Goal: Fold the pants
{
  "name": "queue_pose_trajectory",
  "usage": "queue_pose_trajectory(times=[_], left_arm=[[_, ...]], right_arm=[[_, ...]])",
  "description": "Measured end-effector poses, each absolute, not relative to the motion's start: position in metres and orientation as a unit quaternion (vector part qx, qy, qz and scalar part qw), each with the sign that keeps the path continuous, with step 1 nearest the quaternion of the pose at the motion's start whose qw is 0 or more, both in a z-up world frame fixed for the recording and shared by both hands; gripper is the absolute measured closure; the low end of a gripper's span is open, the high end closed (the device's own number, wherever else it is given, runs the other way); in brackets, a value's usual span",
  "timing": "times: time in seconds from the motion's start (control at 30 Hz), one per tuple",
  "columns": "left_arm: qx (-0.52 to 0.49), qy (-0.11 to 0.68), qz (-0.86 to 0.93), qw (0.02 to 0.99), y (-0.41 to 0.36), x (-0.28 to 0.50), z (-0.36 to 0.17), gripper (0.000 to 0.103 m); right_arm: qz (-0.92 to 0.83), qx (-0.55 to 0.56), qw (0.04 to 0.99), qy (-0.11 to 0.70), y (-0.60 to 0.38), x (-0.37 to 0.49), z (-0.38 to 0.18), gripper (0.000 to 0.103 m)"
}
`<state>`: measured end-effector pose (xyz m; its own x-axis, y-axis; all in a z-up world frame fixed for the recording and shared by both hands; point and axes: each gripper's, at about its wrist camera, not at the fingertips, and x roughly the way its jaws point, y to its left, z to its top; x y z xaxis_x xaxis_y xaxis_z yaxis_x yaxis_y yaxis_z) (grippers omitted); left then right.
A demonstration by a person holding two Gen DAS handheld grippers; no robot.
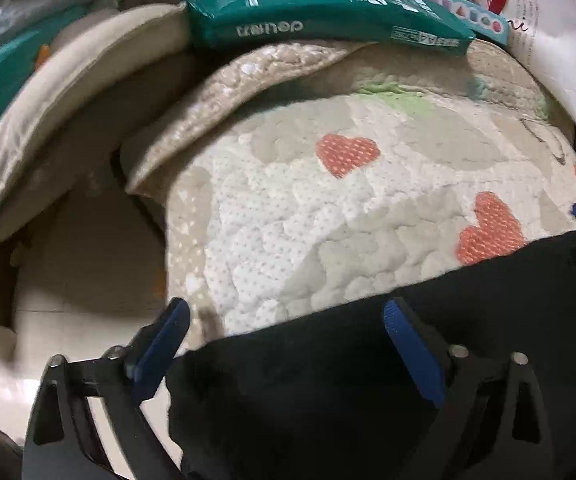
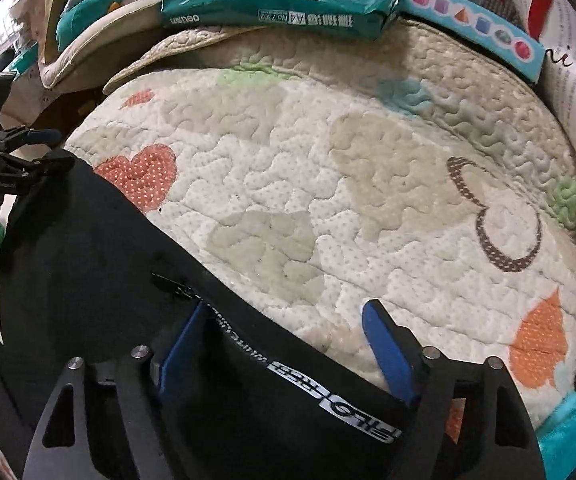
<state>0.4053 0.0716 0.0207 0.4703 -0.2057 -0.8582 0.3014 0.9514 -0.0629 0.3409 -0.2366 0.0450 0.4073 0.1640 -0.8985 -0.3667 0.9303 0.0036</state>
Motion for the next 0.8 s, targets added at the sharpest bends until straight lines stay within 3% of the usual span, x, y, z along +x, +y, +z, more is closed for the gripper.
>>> queue_pose_trajectory(times=[0.03,0.07,0.13,0.27,0.3,0.8], left_arm=[[0.02,0.5,-0.178,0.848,0.074,0.403,0.022,0.052],[0.021,0.495,-0.181,0.85,0.074,0.398,0.027,0.071],[0.045,0.492,-0.197,0.847,0.067,0.389,0.031,0.097],[0.078,0.476,-0.185,0.856,0.057,0.372,0.044,0.097],[0.081,0.472,-0.182,0.859,0.056,0.369,0.048,0.097],[0.081,0.404,-0.169,0.896,0.065,0.284,0.119,0.097]], right_arm=[[0.162,-0.093,0.834,0.518,-0.236,0.339,0.047,0.037],[0.16,-0.095,0.836,0.516,-0.236,0.337,0.048,0.041],[0.156,-0.092,0.838,0.514,-0.239,0.333,0.053,0.058],[0.146,-0.071,0.846,0.508,-0.246,0.325,0.068,0.078],[0.141,-0.067,0.849,0.506,-0.247,0.323,0.072,0.099],[0.126,-0.096,0.859,0.488,-0.244,0.263,0.108,0.1]])
